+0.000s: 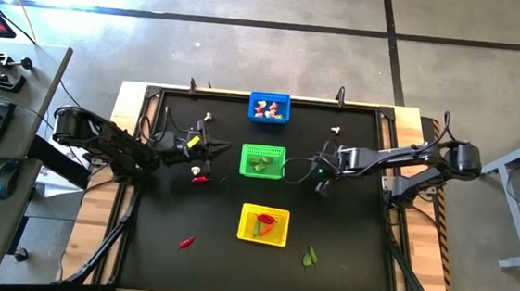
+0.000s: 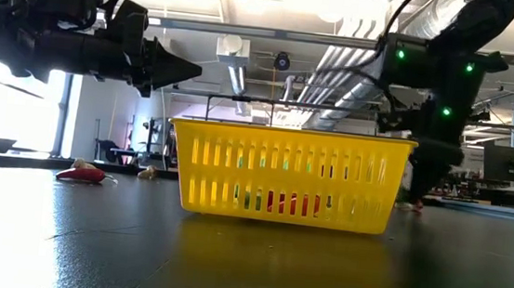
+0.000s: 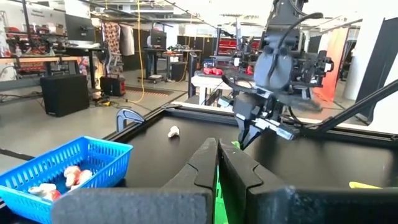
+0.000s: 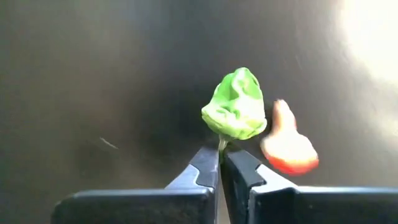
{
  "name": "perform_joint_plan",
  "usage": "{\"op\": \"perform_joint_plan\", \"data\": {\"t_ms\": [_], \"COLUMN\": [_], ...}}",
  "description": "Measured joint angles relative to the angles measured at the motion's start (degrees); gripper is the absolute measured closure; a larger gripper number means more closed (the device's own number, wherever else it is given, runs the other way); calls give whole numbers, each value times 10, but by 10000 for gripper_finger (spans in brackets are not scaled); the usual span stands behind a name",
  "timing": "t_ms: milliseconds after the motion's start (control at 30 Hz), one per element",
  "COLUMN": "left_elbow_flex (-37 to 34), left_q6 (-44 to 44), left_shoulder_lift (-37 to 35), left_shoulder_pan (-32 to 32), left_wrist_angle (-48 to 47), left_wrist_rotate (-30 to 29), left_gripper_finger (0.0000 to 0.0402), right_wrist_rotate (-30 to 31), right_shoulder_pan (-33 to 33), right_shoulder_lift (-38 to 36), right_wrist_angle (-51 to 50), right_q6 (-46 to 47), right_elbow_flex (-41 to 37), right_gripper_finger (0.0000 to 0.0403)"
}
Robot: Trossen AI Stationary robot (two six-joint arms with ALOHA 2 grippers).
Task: Sort produce into baskets
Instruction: Put the green chili pepper into the green bin
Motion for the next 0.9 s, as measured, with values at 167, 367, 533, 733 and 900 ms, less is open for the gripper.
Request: {"op": "perform_joint_plan", "data": {"t_ms": [167,367,533,733,900], "left_elbow_flex": [0,0,0,0,0], "left_q6": [0,-3,-3,-4,-5], "left_shoulder_lift": [0,0,0,0,0], "left_shoulder_pan": [0,0,0,0,0], "left_wrist_angle": [0,-2,-3,-4,-4], "left_wrist_rotate": [-1,-5,-5,-7,-7], "left_gripper_finger": [401,401,401,401,401], "right_wrist_rotate": [-17,7,-14,-54,-79], "right_shoulder_pan": [32,71,63,35,11], "right_shoulder_lift": [1,1,22,86,146], "right_wrist_angle": [165,363,395,282,139], "right_q6": [-43,-102,-113,-122,-146], "right_elbow_flex": [0,0,26,125,223], "right_gripper_finger": [401,402,402,403,403]}}
